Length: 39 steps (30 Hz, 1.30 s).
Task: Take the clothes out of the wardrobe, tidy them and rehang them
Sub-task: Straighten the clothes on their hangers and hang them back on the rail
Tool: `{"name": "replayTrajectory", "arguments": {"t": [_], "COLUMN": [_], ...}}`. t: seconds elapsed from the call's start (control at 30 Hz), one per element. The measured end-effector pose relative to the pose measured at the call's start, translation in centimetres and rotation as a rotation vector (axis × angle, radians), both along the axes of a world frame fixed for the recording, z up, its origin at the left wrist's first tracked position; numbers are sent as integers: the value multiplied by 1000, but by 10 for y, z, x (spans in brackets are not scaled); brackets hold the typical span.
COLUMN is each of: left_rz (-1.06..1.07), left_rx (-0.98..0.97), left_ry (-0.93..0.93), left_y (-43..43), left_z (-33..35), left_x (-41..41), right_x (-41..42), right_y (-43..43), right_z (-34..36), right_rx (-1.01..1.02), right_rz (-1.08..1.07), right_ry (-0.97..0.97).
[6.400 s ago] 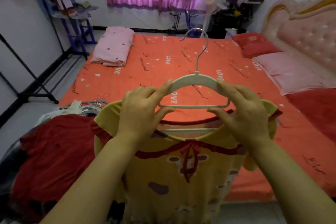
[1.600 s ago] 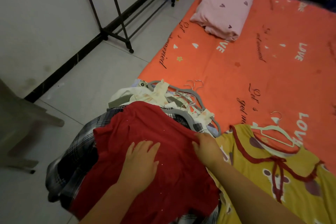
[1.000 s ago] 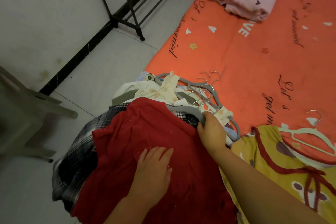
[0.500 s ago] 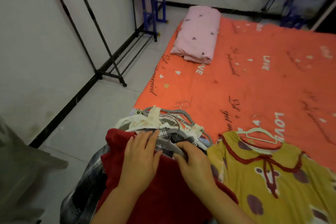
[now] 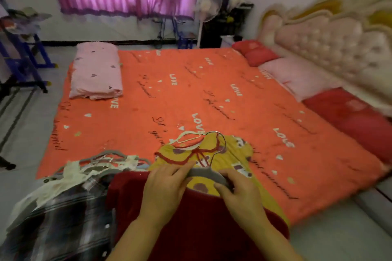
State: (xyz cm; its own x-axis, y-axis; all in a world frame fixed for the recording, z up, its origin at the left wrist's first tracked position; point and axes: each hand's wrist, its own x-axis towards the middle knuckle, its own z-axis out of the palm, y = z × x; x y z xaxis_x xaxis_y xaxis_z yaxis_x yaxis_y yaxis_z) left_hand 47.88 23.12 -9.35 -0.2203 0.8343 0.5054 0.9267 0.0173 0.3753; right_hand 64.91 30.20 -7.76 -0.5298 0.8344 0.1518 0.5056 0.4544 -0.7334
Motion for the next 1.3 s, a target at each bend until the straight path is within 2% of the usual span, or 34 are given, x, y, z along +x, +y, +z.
{"name": "replayTrajectory", "arguments": {"t": [0.27,0.5,0.63,0.93,1.07,1.3], "left_rz": [-281,-347,-337,-303,-299,-291], "left_rx": [25,6,-5,21,11,-32], "left_ry": [-58,-135,-207,-294,-296,-407], "left_y": [91,171,218,351,429,569], "left_z": [8,10,19,19,4,-9], "left_x": [189,368,438,533,561,597], "right_x": [203,385,459,555,585,622], "right_y": [48,115,162,298,375,527], "right_z": [0,-8,3,14,4,6], "right_rx": [126,247,342,471,498,632], "right_rz": [-351,-523,-563,-563,-554,-462], "right_ry": [-28,-85,-154,-265,-306,-354]}}
